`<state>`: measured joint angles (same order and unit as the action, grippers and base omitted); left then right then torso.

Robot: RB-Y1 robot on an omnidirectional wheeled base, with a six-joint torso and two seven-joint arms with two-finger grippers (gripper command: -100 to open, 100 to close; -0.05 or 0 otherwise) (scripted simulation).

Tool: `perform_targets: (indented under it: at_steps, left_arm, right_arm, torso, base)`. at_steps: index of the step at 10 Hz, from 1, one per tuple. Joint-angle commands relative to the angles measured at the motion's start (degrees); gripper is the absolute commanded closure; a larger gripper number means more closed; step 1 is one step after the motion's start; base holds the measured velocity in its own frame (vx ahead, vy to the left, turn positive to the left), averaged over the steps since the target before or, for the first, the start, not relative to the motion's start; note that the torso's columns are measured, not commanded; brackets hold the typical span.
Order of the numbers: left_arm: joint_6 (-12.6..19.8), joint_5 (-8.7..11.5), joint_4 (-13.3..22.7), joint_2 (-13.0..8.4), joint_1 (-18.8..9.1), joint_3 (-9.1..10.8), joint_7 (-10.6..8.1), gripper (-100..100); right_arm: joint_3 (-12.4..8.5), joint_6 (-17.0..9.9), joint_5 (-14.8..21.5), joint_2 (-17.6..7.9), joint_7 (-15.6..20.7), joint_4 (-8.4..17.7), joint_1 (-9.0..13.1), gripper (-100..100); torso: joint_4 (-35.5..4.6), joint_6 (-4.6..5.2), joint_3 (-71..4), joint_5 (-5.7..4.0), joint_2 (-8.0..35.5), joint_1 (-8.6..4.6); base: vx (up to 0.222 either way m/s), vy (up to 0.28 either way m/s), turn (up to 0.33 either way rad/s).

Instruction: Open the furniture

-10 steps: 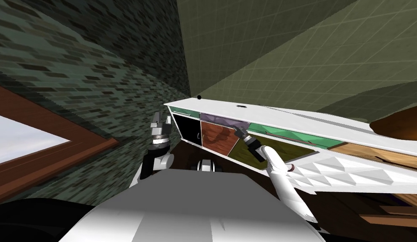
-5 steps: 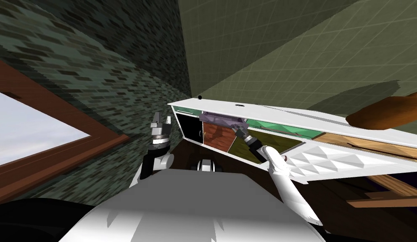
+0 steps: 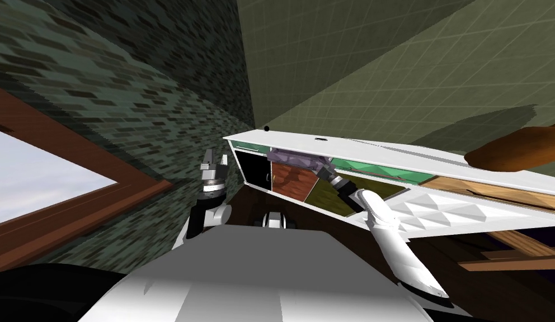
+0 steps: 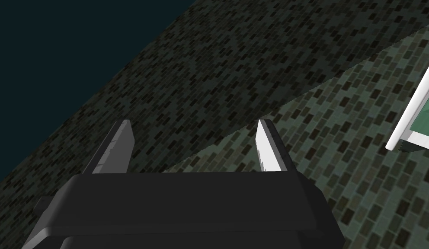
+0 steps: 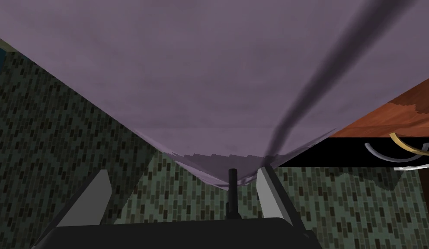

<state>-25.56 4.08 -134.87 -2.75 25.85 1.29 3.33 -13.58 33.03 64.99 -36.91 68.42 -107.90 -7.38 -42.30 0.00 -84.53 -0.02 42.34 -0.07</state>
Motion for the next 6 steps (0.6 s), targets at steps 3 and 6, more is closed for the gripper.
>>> perform_targets:
  at_steps: [3, 6]
  left_arm:
    - [0.0, 0.0, 0.0, 0.0, 0.0, 0.00, 0.00, 0]
    - [0.0, 0.0, 0.0, 0.0, 0.0, 0.00, 0.00, 0]
  right_arm:
    - [-0.6, -0.2, -0.3, -2.0, -2.1, -0.2, 0.6, 0]
    - [-0.6, -0.2, -0.3, -2.0, -2.1, -0.2, 0.6, 0]
  torso:
    - [0.0, -0.01, 0.0, 0.00, -0.1, -0.01]
    - [0.0, 0.00, 0.0, 0.02, -0.1, 0.05]
  base:
    - [-0.006, 0.021, -0.007]
    - [0.000, 0.000, 0.000]
